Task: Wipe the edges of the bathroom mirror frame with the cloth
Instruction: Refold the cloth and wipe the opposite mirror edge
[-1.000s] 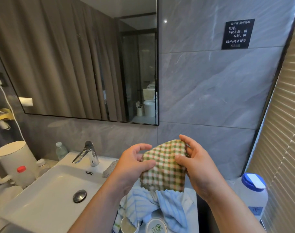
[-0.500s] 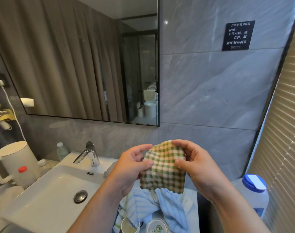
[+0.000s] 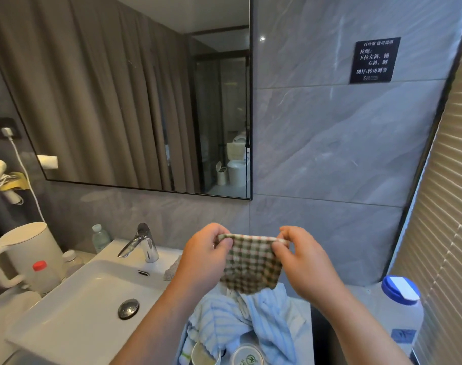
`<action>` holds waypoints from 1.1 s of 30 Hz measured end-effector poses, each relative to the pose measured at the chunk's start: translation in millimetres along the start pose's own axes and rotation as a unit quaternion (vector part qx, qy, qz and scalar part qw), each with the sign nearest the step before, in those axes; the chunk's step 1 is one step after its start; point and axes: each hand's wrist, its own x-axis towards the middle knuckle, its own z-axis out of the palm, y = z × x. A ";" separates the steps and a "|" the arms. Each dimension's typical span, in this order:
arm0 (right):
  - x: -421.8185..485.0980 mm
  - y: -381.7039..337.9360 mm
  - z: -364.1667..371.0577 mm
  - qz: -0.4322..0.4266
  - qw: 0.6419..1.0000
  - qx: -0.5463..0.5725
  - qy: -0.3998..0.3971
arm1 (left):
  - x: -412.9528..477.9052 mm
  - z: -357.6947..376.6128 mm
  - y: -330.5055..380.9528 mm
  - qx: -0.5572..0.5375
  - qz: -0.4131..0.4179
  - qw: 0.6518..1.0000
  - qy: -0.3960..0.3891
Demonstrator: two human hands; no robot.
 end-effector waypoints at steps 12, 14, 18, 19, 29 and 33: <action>-3.2 -17.0 2.3 0.157 0.851 0.488 -0.111 | 2.7 -14.3 9.0 -0.402 -0.212 0.881 -0.132; -0.5 -16.4 -0.8 0.159 0.839 0.510 -0.102 | -2.1 -11.5 5.8 -0.354 -0.219 0.891 -0.182; -4.1 -15.6 -4.0 0.142 0.855 0.465 -0.182 | -0.2 -11.5 2.0 -0.386 -0.224 0.887 -0.117; -5.5 -14.6 -3.4 0.141 0.862 0.447 -0.194 | 0.1 -12.6 3.0 -0.381 -0.221 0.890 -0.119; -4.9 -11.5 -3.1 0.162 0.819 0.544 -0.082 | -3.2 -15.9 2.2 -0.524 -0.238 0.806 -0.142; -3.9 -9.0 -3.5 0.159 0.799 0.576 -0.070 | -3.6 -13.2 -6.1 -0.511 -0.227 0.817 -0.138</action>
